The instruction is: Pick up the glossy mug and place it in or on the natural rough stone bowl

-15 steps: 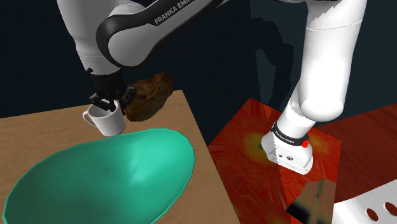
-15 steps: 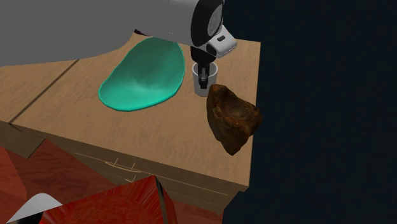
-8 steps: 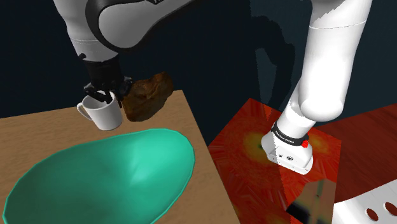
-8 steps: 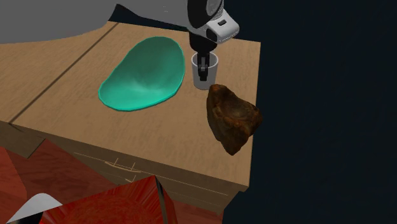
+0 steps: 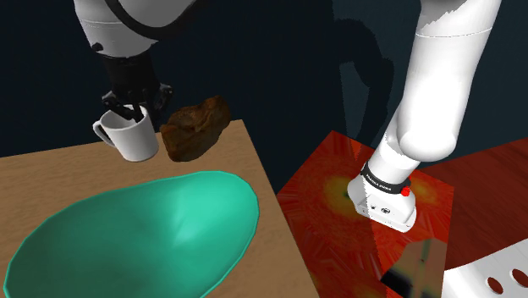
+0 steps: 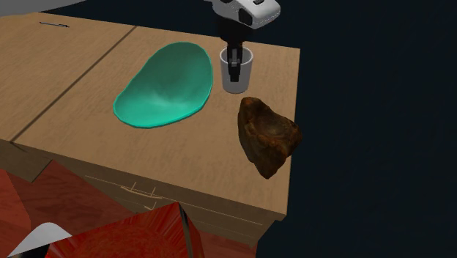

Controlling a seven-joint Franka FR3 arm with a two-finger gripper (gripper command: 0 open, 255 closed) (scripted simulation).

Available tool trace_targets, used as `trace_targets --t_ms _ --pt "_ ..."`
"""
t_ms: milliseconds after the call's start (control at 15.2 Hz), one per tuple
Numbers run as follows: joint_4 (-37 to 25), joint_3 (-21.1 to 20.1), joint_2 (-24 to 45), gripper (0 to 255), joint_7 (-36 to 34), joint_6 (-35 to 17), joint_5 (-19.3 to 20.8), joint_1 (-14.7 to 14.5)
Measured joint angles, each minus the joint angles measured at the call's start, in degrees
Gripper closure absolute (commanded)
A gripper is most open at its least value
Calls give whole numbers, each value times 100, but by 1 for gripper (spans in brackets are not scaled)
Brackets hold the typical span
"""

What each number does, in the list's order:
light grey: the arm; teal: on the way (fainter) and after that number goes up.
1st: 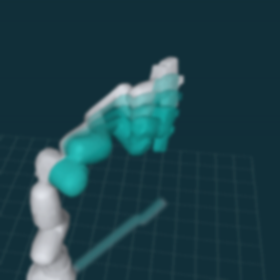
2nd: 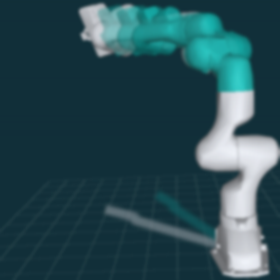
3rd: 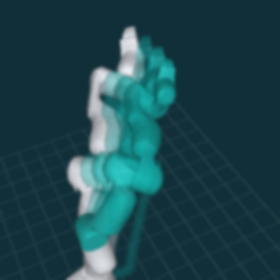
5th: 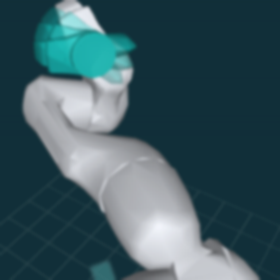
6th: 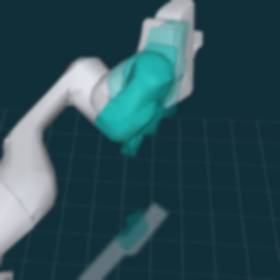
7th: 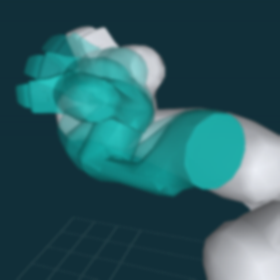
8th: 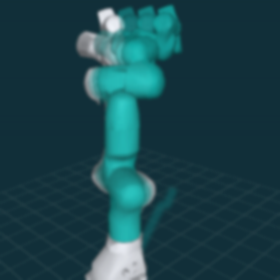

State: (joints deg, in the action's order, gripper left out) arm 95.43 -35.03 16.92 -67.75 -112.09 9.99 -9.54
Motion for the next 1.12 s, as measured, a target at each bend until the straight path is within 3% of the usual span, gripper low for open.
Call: trace_targets --t_ms 1122 --pt "-1328 -57 4 255 44 1313 -37 -130"
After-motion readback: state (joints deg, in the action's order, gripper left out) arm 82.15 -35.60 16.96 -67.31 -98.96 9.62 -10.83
